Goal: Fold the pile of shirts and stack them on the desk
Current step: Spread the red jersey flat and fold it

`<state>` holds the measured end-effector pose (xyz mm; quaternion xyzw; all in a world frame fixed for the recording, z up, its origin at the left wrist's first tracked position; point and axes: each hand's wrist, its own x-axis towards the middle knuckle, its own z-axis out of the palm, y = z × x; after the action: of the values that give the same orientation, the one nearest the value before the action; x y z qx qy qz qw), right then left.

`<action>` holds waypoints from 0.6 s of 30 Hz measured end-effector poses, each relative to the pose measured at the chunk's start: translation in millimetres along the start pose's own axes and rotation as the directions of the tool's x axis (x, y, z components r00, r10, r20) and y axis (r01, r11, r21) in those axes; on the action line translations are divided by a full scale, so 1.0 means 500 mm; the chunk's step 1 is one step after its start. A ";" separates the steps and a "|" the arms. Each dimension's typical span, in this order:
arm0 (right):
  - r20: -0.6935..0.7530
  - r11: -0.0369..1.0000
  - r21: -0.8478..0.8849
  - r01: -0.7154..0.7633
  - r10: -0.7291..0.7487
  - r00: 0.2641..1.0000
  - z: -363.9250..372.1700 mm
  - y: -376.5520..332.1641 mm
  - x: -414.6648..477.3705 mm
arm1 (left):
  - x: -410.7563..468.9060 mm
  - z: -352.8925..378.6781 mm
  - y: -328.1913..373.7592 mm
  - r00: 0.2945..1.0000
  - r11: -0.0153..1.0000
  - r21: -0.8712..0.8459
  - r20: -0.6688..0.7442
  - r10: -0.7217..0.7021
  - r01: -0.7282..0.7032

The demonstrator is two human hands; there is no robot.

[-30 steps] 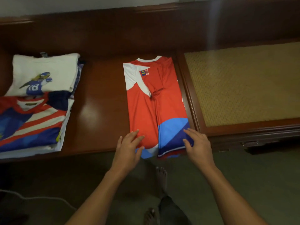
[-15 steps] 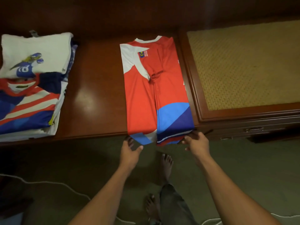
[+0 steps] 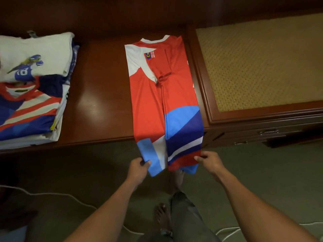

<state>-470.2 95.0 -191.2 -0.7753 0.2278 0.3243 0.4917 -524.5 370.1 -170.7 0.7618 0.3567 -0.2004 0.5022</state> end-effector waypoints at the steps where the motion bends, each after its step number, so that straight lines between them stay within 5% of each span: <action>1: 0.001 1.000 -0.003 0.014 -0.014 1.000 -0.002 0.006 -0.013 | -0.014 -0.003 -0.005 1.000 1.000 0.015 0.001 -0.005 0.005; 10: -0.034 0.994 0.062 0.094 -0.092 0.995 -0.027 -0.008 -0.192 | -0.193 -0.062 0.023 0.997 0.985 -0.158 0.060 -0.055 0.064; 14: 0.112 0.997 0.075 0.008 -0.017 0.994 -0.045 -0.035 -0.265 | -0.262 -0.103 0.048 0.979 0.981 -0.176 0.201 -0.044 0.080; 18: 0.131 0.998 -0.031 0.060 -0.056 0.990 -0.061 -0.067 -0.308 | -0.305 -0.123 0.073 0.986 0.983 -0.172 0.163 -0.035 0.064</action>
<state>-545.0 86.3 -49.2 -0.7673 0.1670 0.3635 0.5013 -602.0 365.1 -21.1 0.6867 0.3505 -0.2408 0.5896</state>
